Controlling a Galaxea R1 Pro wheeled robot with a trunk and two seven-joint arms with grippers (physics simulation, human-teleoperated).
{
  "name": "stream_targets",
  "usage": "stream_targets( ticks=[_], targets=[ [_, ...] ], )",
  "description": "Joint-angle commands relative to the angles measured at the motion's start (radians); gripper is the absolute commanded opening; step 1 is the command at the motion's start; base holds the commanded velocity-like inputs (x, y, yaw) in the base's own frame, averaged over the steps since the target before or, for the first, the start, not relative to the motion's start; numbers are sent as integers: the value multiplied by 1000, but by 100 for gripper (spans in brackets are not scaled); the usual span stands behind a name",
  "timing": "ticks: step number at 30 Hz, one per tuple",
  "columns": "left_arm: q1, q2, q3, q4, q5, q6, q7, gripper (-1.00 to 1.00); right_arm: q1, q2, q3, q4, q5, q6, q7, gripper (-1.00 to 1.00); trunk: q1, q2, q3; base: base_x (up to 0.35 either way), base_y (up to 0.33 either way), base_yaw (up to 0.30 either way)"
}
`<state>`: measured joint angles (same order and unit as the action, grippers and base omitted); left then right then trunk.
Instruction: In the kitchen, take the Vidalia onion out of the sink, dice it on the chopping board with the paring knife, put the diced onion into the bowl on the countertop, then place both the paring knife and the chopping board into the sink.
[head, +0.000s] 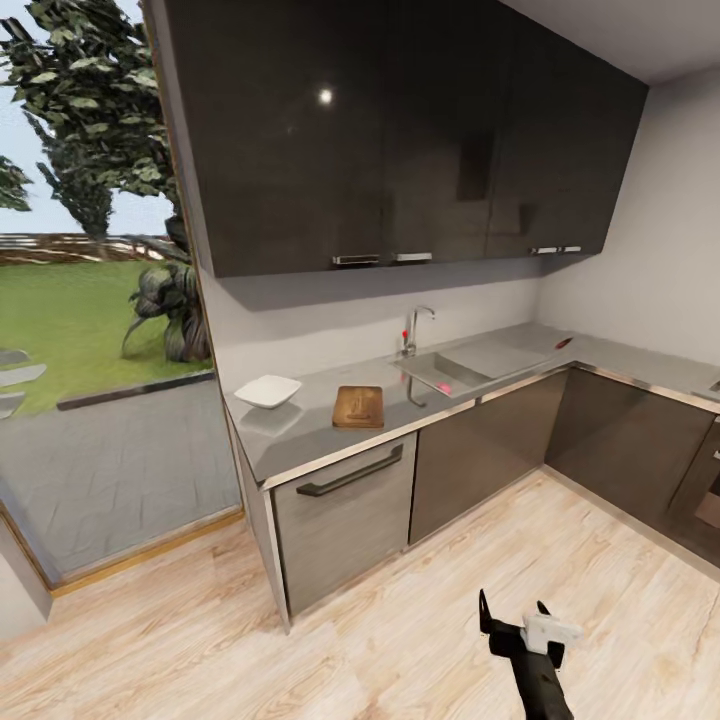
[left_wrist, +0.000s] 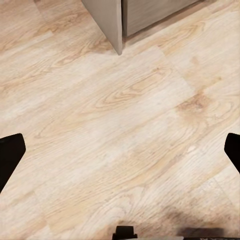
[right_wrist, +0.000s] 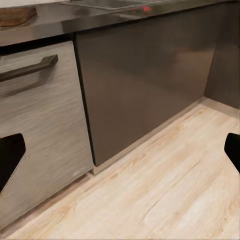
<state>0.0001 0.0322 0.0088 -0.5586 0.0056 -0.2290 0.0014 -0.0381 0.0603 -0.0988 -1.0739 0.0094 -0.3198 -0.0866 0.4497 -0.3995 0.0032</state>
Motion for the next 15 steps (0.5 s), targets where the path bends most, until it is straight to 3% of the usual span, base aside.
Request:
stream_targets(
  ticks=[1,5,9,13,15],
  targets=[
    [0,0,0,0,1,-3,0,100,0,4,-1,-39,1,29,-5,100,0,-1,0,1,1,0],
    [0,0,0,2,1,-3,0,100,0,12,0,-145,1,100,-30,100,0,-1,0,0,0,0],
    [1,0,0,3,1,-3,0,100,-15,19,13,-279,1,206,-101,100,0,-1,0,0,0,0],
    [0,0,1,3,1,-3,0,100,-102,22,71,-323,1,324,-147,100,0,-1,0,0,0,0],
    [0,0,1,3,1,-3,0,100,-178,25,110,-329,1,408,-174,100,0,-1,0,0,0,0]
  ],
)
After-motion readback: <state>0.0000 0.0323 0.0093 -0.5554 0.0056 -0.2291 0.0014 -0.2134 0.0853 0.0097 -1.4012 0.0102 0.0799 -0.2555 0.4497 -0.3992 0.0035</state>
